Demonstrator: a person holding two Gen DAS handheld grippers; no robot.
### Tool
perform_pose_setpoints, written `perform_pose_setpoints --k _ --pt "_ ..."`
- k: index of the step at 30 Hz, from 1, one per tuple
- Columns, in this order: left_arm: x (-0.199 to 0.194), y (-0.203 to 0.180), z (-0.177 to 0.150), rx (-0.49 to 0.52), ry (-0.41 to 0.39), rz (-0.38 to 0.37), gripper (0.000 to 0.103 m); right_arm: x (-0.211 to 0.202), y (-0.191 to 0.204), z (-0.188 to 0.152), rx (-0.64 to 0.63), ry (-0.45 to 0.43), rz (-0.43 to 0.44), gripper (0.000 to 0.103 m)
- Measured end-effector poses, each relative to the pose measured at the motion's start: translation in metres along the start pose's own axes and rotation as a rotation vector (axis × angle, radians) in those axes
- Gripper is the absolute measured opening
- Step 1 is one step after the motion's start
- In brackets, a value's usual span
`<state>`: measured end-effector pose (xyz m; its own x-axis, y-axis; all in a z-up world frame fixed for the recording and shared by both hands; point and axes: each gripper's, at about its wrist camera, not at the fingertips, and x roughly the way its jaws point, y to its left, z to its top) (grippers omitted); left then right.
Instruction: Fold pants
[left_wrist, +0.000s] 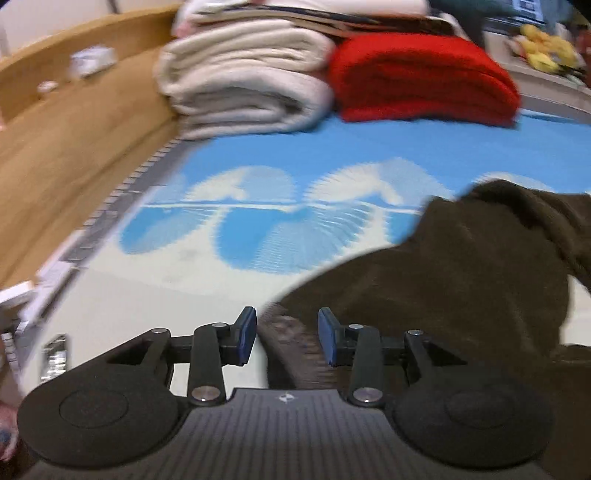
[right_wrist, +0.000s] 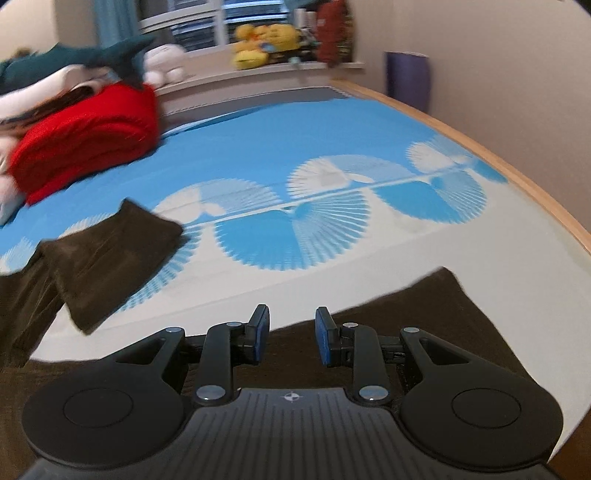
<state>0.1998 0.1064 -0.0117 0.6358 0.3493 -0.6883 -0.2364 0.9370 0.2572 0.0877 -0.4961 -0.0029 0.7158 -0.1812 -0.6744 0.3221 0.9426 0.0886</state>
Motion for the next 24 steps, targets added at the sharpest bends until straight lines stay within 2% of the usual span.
perform_pose_setpoints --k 5,8,16,21,24 --pt "0.026 -0.039 -0.007 -0.027 0.146 -0.152 0.041 0.015 0.038 0.009 -0.041 0.009 0.055 0.029" --pt "0.026 -0.068 -0.008 -0.044 0.220 -0.220 0.041 0.025 0.068 0.016 -0.053 0.000 0.096 0.029" --pt "0.020 -0.155 0.002 -0.032 0.251 -0.391 0.041 0.075 0.141 0.030 -0.075 0.038 0.181 0.029" --pt "0.041 -0.192 0.015 -0.047 0.276 -0.434 0.041 0.108 0.180 0.036 -0.152 0.041 0.206 0.029" --pt "0.057 -0.203 0.023 -0.071 0.304 -0.459 0.041 0.126 0.204 0.035 -0.216 0.080 0.292 0.033"
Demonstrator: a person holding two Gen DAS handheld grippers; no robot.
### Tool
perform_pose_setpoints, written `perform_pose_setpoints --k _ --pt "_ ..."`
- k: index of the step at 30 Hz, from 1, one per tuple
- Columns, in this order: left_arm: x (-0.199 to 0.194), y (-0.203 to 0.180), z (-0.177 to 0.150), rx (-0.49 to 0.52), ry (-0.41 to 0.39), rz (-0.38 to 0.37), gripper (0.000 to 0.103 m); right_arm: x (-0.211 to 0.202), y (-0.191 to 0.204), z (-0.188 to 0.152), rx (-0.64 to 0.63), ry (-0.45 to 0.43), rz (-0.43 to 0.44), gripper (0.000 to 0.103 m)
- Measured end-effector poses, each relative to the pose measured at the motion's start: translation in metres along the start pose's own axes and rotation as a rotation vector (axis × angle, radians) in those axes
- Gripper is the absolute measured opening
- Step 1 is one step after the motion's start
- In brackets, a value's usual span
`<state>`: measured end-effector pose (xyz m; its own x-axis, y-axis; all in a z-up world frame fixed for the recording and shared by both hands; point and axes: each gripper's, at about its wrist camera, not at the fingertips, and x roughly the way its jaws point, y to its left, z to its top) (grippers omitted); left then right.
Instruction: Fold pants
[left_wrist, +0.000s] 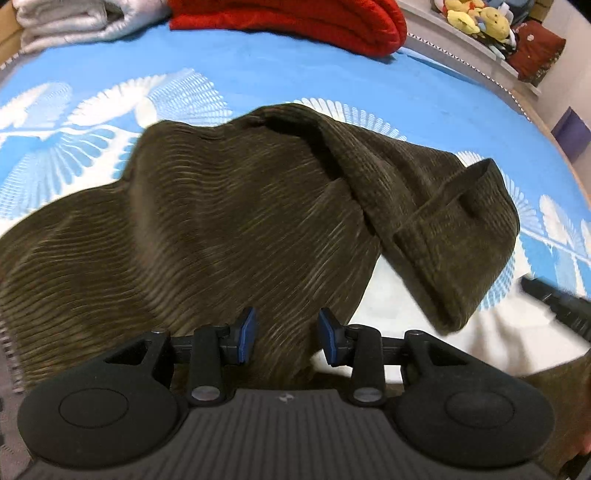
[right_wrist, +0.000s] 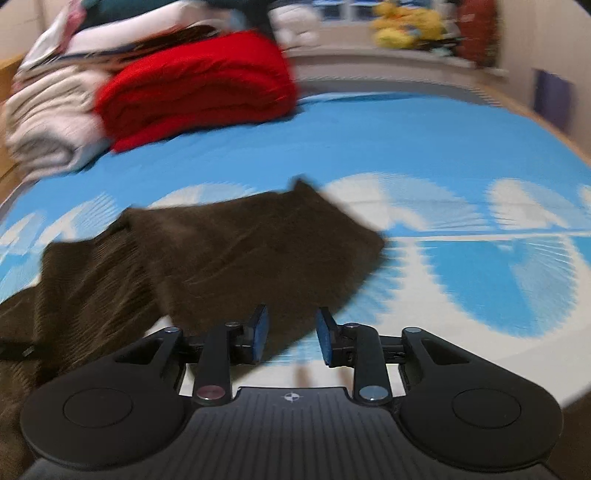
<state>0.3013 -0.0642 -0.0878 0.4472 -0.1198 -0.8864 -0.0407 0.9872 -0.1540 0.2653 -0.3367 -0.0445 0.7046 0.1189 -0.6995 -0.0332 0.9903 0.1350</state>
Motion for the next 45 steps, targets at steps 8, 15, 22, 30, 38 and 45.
perform_pose_setpoints --k 8,15,22,30,38,45 --pt "0.037 -0.019 0.018 0.037 0.076 -0.083 0.045 0.053 0.076 -0.012 -0.307 0.104 0.098 0.037" --pt "0.067 -0.036 0.019 0.156 0.079 -0.019 0.037 0.063 0.069 -0.004 -0.302 0.128 0.059 0.008" --pt "0.067 -0.033 0.030 0.227 0.077 -0.018 0.013 -0.019 -0.052 0.062 0.299 -0.163 0.021 0.007" --pt "0.022 -0.046 0.020 0.688 0.067 -0.290 0.012 -0.135 -0.173 0.132 0.827 -0.427 -0.308 0.006" --pt "0.002 -0.043 -0.007 0.937 0.065 -0.388 0.028 -0.059 -0.221 0.136 0.732 -0.262 -0.375 0.042" --pt "-0.020 0.004 0.022 0.720 -0.044 -0.408 0.046 -0.067 -0.255 0.005 0.899 -0.216 -0.593 0.042"
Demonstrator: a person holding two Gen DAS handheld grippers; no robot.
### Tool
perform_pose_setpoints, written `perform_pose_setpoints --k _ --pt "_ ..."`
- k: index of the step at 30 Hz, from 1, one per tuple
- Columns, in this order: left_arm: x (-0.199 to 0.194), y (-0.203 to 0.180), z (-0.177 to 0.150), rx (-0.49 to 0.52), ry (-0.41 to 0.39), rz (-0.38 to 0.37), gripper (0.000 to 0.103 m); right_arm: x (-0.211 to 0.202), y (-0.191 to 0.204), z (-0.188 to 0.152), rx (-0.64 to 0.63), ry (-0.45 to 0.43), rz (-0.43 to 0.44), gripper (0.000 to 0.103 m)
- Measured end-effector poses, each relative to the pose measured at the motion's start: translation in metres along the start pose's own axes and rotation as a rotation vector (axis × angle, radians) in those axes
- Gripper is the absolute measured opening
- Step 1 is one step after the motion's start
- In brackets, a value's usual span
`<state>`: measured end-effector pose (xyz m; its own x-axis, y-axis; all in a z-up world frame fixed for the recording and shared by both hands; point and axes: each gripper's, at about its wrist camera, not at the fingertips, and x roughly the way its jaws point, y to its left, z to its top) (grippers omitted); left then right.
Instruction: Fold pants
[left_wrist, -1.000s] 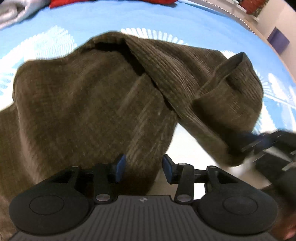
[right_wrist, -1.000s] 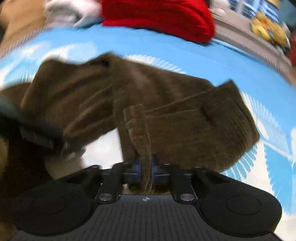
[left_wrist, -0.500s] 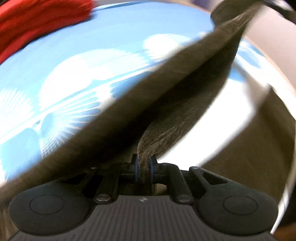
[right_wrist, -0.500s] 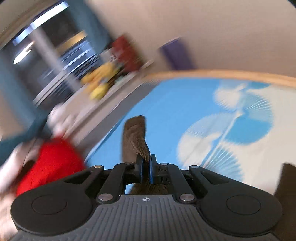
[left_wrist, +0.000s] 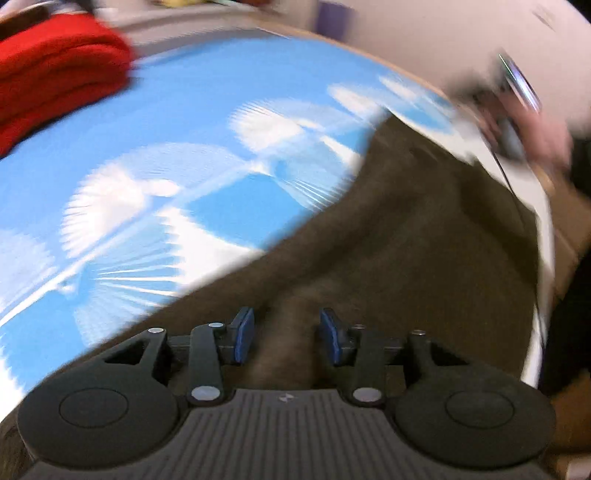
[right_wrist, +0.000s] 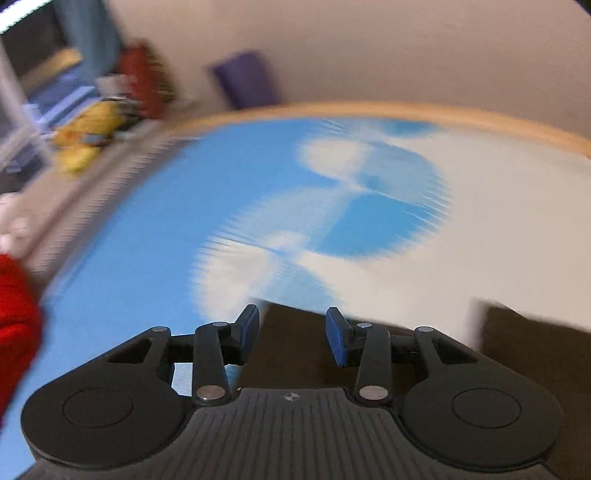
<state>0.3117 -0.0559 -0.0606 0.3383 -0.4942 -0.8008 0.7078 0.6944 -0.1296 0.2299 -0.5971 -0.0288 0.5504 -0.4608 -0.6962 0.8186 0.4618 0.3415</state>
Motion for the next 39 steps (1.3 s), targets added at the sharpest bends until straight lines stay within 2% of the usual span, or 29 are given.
perform_pose_setpoints --k 2,5,7,9,11,12,13,15,19,20,21,23,24,26,28,29,30,31,32,34,36,38,39 --pt "-0.012 0.031 -0.004 -0.135 -0.018 0.103 0.053 0.011 -0.035 -0.013 0.052 0.051 -0.100 0.043" --pt "-0.024 0.093 -0.019 -0.381 0.012 0.276 0.059 0.033 -0.060 -0.025 0.121 0.217 -0.237 0.042" --pt "-0.034 0.134 -0.039 -0.532 0.049 0.406 0.067 0.031 -0.059 -0.033 0.081 0.232 -0.222 0.042" --pt "-0.042 0.162 -0.055 -0.619 0.083 0.500 0.086 0.033 -0.052 -0.034 0.026 0.242 -0.218 0.043" --pt "-0.052 0.183 -0.076 -0.677 0.122 0.593 0.090 0.039 -0.050 -0.035 0.003 0.243 -0.219 0.041" --pt "-0.055 0.192 -0.082 -0.699 0.142 0.605 0.091 0.042 -0.048 -0.037 -0.009 0.238 -0.222 0.034" --pt "-0.058 0.196 -0.089 -0.725 0.151 0.600 0.091 0.044 -0.045 -0.039 -0.025 0.223 -0.227 0.009" --pt "-0.062 0.200 -0.093 -0.761 0.138 0.593 0.091 0.043 -0.043 -0.037 -0.042 0.204 -0.221 0.005" --pt "-0.062 0.182 -0.078 -0.735 0.103 0.628 0.091 0.029 -0.054 -0.010 0.057 0.049 -0.206 0.003" --pt "-0.062 0.180 -0.076 -0.730 0.099 0.629 0.091 0.032 -0.057 -0.006 0.059 0.050 -0.216 0.003" --pt "-0.063 0.179 -0.074 -0.727 0.095 0.619 0.091 0.039 -0.060 -0.006 0.053 0.089 -0.239 0.004" --pt "-0.061 0.174 -0.071 -0.715 0.094 0.596 0.091 0.046 -0.062 -0.015 0.022 0.147 -0.321 0.010" --pt "-0.058 0.173 -0.070 -0.710 0.097 0.591 0.091 0.043 -0.058 -0.017 0.009 0.135 -0.349 0.011" --pt "-0.058 0.175 -0.070 -0.709 0.109 0.595 0.091 0.029 -0.035 -0.018 -0.059 0.069 -0.386 0.018" --pt "-0.060 0.180 -0.074 -0.726 0.122 0.611 0.091 0.012 0.000 -0.023 -0.182 -0.026 -0.304 0.019" --pt "-0.063 0.183 -0.077 -0.746 0.126 0.623 0.091 0.004 0.017 -0.027 -0.233 -0.044 -0.233 0.023" --pt "-0.066 0.187 -0.080 -0.771 0.129 0.636 0.091 -0.003 0.035 -0.033 -0.277 -0.033 -0.126 0.027" --pt "-0.069 0.190 -0.083 -0.796 0.134 0.650 0.091 -0.004 0.050 -0.040 -0.311 0.006 -0.037 0.038" --pt "-0.072 0.194 -0.086 -0.823 0.142 0.667 0.091 -0.003 0.067 -0.052 -0.356 0.082 0.055 0.044" --pt "-0.076 0.199 -0.092 -0.864 0.155 0.689 0.091 0.002 0.095 -0.078 -0.407 0.220 0.162 0.044" --pt "-0.078 0.202 -0.098 -0.894 0.165 0.672 0.092 0.013 0.119 -0.106 -0.448 0.341 0.212 0.044" --pt "-0.079 0.205 -0.105 -0.919 0.174 0.628 0.092 0.027 0.137 -0.127 -0.469 0.410 0.194 0.044" --pt "-0.078 0.207 -0.109 -0.927 0.180 0.604 0.092 0.032 0.142 -0.134 -0.474 0.426 0.154 0.044"
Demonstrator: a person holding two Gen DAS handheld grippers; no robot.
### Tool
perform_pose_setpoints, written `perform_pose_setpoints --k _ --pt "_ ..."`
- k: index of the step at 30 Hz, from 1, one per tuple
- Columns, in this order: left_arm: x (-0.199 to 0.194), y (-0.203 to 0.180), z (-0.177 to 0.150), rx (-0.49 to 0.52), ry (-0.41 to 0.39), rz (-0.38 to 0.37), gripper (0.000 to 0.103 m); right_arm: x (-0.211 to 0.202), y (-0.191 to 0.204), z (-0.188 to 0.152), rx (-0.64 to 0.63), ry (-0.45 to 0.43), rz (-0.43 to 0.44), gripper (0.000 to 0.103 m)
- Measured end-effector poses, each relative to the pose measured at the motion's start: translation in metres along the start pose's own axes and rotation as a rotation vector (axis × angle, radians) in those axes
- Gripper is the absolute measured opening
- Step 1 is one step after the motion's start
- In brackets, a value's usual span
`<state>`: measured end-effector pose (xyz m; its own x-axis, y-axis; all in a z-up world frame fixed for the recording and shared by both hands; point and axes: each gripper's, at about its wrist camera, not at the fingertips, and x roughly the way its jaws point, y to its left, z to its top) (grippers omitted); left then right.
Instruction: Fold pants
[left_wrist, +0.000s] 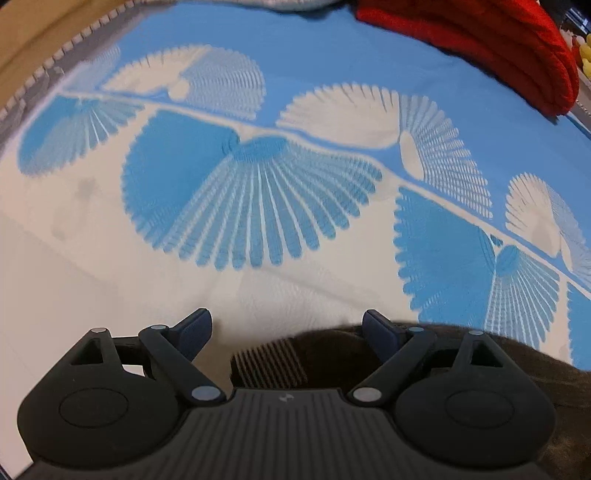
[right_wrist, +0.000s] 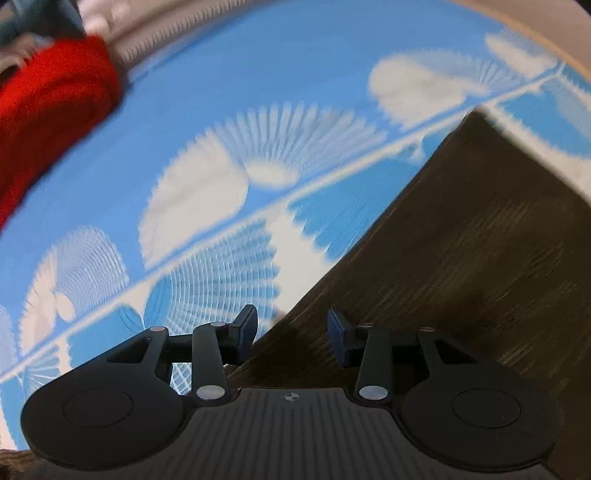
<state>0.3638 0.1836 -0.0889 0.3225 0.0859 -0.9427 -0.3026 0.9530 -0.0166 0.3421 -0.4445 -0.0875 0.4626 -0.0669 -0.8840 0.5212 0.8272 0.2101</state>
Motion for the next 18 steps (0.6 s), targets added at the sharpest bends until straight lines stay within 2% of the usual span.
perform_pose_setpoints --k 1,4,6,7,8,12,14,16,17,18 --pt "0.003 0.004 -0.001 0.002 0.012 -0.017 0.092 0.007 0.004 -0.001 0.015 0.017 -0.054 0.044" --pt "0.006 0.019 -0.002 -0.016 0.030 -0.062 0.092 0.014 0.014 -0.002 0.046 -0.017 -0.151 0.041" --pt "0.006 0.023 -0.002 -0.019 0.033 -0.082 0.092 0.017 0.021 0.001 0.051 -0.025 -0.208 0.027" --pt "0.007 0.025 -0.002 -0.022 0.035 -0.088 0.092 0.021 0.021 0.002 0.052 -0.029 -0.230 0.013" --pt "0.007 0.025 -0.002 -0.021 0.036 -0.095 0.092 0.023 0.019 0.007 0.055 -0.036 -0.236 0.008" --pt "0.005 0.025 0.000 -0.009 0.021 -0.120 0.092 0.019 0.010 0.019 0.115 -0.098 -0.197 0.005" --pt "0.000 0.027 0.002 -0.020 -0.010 -0.119 0.092 0.001 -0.001 0.025 0.248 -0.249 -0.056 0.005" --pt "-0.003 0.027 0.004 -0.021 -0.028 -0.125 0.091 -0.014 -0.005 0.032 0.268 -0.408 0.019 0.006" --pt "-0.003 0.025 0.005 -0.014 -0.024 -0.134 0.091 -0.012 -0.005 0.034 0.259 -0.417 0.030 0.007" --pt "-0.002 0.023 0.005 -0.003 -0.021 -0.143 0.091 -0.003 -0.006 0.035 0.253 -0.372 0.027 0.010"
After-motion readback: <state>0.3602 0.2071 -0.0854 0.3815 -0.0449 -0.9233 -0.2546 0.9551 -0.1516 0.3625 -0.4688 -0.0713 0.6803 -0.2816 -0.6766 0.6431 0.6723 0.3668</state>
